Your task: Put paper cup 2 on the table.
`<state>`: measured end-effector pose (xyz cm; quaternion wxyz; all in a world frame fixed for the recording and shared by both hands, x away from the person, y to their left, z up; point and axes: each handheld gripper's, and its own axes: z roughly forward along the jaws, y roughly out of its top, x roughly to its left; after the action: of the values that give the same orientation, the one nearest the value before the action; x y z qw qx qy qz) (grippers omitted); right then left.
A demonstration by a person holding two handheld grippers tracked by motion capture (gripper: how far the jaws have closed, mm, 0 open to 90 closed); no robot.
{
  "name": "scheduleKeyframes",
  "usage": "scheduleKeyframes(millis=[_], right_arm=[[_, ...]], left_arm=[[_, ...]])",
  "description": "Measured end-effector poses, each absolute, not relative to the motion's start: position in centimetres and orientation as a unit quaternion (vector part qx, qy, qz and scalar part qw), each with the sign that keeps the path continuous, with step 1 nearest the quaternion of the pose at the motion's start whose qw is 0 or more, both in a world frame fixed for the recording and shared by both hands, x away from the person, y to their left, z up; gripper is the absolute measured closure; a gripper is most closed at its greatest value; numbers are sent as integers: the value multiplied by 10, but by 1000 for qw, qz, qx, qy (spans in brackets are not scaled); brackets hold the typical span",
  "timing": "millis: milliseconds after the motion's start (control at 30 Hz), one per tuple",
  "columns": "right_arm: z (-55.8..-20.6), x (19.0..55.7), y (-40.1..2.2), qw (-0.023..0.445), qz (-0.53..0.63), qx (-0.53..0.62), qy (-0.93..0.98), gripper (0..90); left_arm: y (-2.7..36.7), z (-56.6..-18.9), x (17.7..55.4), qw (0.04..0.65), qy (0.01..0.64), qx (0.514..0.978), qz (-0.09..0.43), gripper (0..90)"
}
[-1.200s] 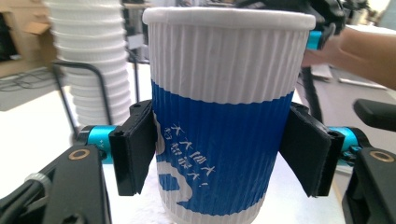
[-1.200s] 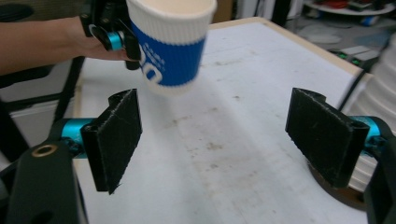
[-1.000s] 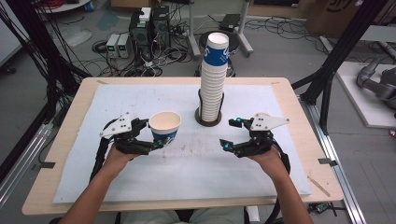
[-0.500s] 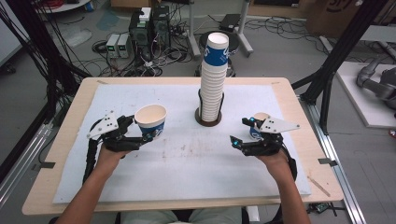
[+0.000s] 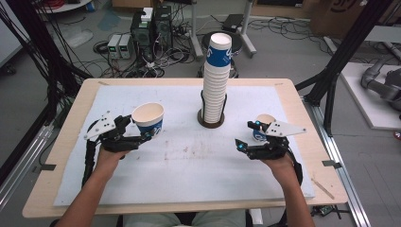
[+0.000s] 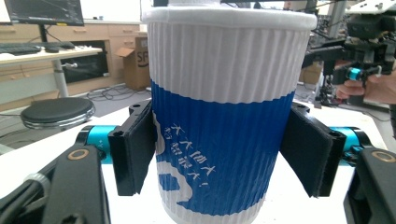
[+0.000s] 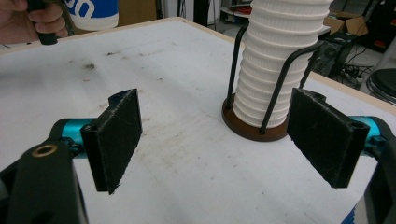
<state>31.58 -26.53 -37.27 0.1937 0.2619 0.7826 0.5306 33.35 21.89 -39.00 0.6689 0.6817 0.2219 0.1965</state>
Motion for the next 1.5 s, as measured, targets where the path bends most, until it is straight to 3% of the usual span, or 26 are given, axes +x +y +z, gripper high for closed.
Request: scheduleKeyframes(millis=[633,1067,1500], right_arm=[[-377,317,-255,178,528,247,793,190],[-379,319,-251,173,526,244,796,190],[-379,318,-252,171,526,246,796,190]], left_arm=[[262,-405,363,653,266,662,254,305],[266,-438,393,619,342,668,233,299],[259,-453,403,589,375,677,232,298]])
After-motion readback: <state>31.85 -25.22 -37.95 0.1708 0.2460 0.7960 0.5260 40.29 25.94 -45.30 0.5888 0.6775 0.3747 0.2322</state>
